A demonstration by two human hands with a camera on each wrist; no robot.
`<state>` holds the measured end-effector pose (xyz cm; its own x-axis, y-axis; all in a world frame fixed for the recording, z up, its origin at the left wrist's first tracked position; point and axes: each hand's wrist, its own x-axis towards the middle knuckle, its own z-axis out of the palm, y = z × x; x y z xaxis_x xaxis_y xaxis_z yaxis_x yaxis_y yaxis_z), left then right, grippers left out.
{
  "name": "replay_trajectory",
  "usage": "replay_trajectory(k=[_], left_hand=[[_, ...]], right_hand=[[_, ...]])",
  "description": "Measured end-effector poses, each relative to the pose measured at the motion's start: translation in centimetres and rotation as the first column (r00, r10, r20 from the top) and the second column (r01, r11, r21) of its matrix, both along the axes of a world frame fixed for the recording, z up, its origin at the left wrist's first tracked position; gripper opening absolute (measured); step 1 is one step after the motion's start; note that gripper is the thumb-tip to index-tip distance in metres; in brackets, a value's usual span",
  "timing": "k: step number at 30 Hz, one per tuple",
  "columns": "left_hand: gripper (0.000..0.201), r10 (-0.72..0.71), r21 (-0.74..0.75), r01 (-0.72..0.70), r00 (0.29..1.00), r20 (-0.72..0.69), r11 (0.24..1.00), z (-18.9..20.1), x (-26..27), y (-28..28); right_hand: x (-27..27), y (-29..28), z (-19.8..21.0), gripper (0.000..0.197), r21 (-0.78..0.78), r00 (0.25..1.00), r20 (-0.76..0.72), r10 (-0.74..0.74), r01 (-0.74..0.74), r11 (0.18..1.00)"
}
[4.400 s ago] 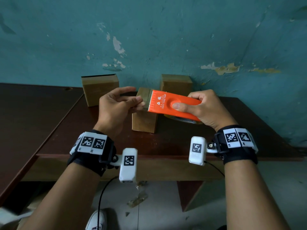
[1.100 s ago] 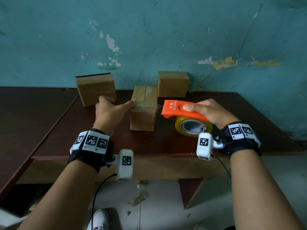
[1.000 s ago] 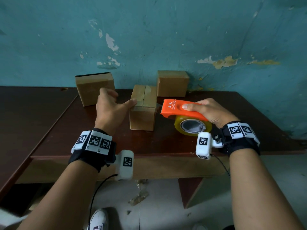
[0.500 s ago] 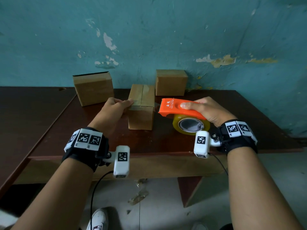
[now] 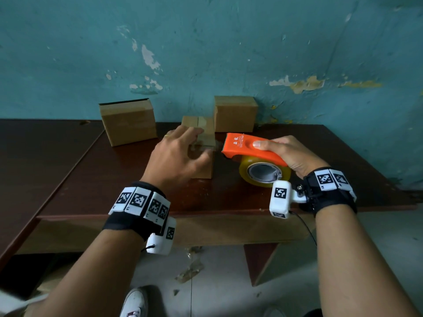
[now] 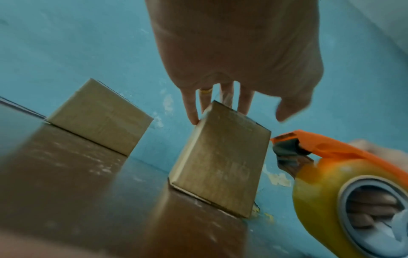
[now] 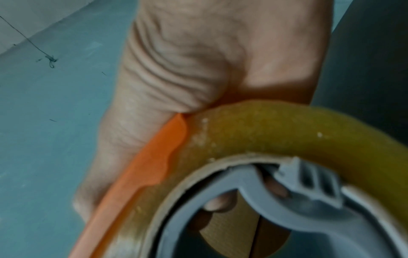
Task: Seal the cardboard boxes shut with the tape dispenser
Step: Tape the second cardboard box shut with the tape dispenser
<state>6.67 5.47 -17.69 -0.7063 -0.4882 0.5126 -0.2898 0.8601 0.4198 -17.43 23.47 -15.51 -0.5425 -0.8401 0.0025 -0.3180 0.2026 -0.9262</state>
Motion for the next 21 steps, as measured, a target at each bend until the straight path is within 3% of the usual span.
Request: replay_trajectory(k=[3, 5, 13, 21], left_hand=[[0.083, 0.020, -0.109, -0.007, 0.993, 0.117, 0.994, -0.8, -0.2, 0.2], [0.088, 0.067, -0.144, -0.046, 0.988, 0.142, 0.988, -1.2, -0.5, 0.6], [0.057, 0.224, -0.242, -0.219, 0.975, -0.008, 0.945, -1.4, -1.4, 0.1], [0.052, 0.179, -0.187, -0.192, 0.980, -0.085, 0.963, -1.9, -1.3, 0.3]], right_hand=[[0.1, 0.0, 0.2, 0.060, 0.017, 1.000, 0.002, 0.017, -0.017, 1.000], [0.4, 0.0, 0.4, 0.058, 0.034, 0.999, -0.008, 0.031, -0.031, 0.999], [1.0, -0.1, 0.6, 0.063, 0.051, 0.998, -0.010, 0.054, -0.053, 0.997], [1.0, 0.4, 0.7, 0.061, 0.072, 0.997, -0.035, 0.067, -0.064, 0.995]])
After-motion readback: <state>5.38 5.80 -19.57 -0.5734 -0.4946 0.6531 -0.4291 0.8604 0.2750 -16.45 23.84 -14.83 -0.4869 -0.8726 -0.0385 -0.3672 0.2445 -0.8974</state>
